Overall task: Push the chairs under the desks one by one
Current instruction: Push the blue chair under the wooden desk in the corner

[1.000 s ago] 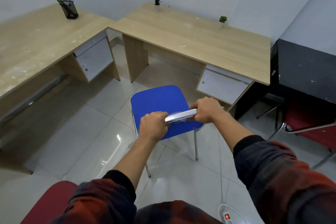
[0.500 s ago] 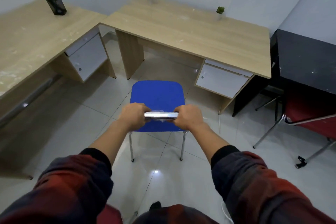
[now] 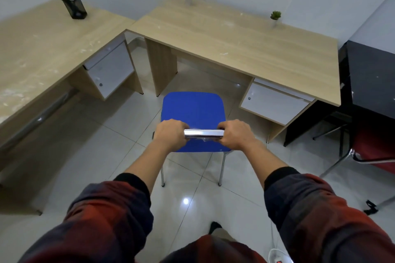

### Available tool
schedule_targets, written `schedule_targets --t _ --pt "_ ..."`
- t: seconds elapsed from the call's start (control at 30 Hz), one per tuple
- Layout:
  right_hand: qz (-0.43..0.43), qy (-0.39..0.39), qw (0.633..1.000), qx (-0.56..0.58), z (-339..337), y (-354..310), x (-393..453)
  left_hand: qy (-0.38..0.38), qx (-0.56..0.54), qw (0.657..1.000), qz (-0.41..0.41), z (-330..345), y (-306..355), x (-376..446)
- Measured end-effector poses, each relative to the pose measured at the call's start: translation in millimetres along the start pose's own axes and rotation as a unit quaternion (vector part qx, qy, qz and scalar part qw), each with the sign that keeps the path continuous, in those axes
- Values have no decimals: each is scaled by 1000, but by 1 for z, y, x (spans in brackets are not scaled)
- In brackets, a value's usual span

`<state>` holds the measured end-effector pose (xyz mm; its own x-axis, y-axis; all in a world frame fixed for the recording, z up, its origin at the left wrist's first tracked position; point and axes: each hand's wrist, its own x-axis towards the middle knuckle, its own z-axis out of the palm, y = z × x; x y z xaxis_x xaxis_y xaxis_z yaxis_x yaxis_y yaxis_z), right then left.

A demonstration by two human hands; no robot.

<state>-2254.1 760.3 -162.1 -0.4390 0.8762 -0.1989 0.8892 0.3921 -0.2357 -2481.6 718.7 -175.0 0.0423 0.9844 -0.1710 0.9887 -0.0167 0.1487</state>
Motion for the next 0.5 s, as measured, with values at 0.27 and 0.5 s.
schedule_targets --t 0.27,0.5 --pt "23 43 999 -24 0 4 40 -6 -24 999 37 -6 -17 46" --pt "-14 37 999 -6 -10 7 76 -34 -26 999 29 -25 -29 75"
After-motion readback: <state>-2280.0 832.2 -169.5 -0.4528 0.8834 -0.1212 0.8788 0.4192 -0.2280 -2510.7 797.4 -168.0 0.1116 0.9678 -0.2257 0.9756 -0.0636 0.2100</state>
